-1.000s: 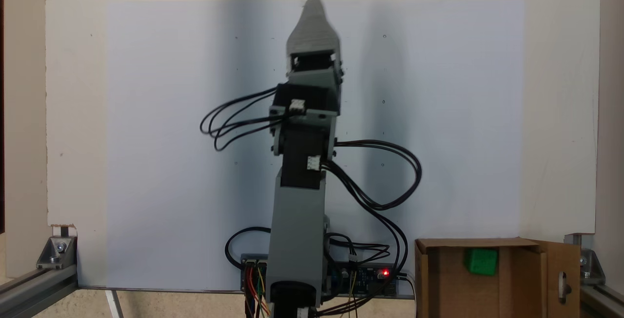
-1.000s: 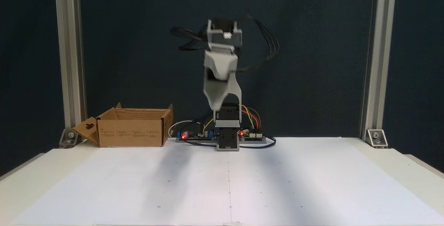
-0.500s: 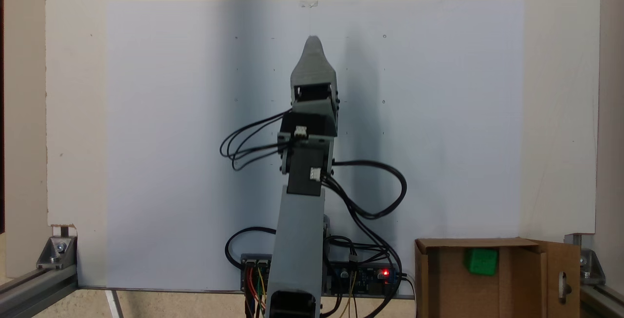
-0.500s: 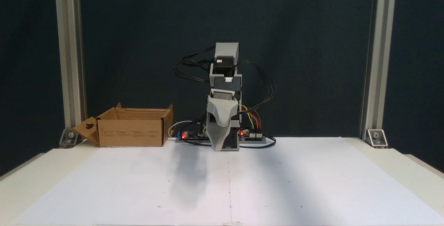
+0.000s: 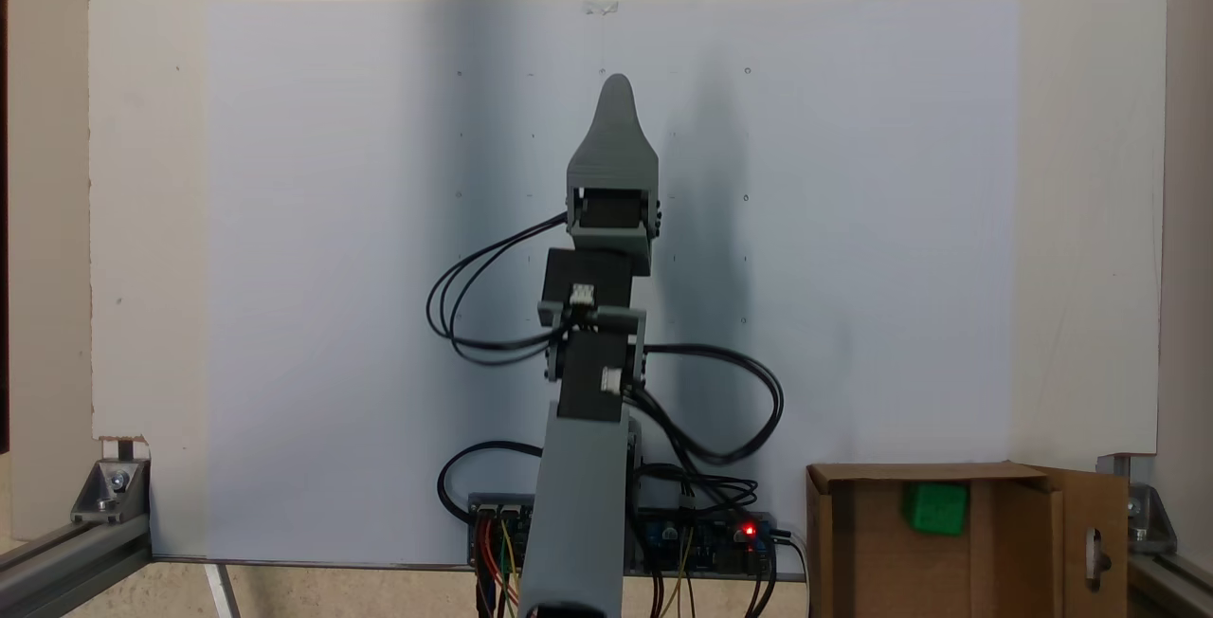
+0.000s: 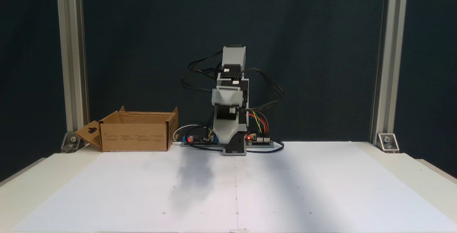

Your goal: Grasp a green dice and put it in the bin.

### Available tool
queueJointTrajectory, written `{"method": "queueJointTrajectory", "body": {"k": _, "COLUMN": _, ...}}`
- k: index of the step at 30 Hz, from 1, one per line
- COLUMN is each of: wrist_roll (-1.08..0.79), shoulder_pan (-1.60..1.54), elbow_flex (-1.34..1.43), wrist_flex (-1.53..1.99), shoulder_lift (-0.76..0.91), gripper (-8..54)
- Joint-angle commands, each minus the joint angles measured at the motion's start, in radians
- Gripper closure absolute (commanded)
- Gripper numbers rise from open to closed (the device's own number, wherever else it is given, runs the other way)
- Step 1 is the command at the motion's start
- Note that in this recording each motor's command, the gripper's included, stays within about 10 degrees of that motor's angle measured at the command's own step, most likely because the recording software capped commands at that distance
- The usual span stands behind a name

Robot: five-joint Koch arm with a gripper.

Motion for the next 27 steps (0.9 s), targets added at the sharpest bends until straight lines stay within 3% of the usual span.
{"method": "queueJointTrajectory", "body": {"k": 1, "wrist_roll": 0.114, "shoulder_pan": 0.006, "elbow_flex": 0.0, "wrist_flex": -0.168, "shoulder_lift": 0.066, "gripper": 1.2}}
{"method": "queueJointTrajectory", "body": {"k": 7, "wrist_roll": 0.186, "shoulder_pan": -0.011, "elbow_flex": 0.098, "wrist_flex": -0.316, "shoulder_lift": 0.133, "gripper": 1.2}}
{"method": "queueJointTrajectory", "body": {"k": 27, "wrist_roll": 0.175, "shoulder_pan": -0.04, "elbow_flex": 0.637, "wrist_flex": -0.699, "shoulder_lift": 0.313, "gripper": 0.6}}
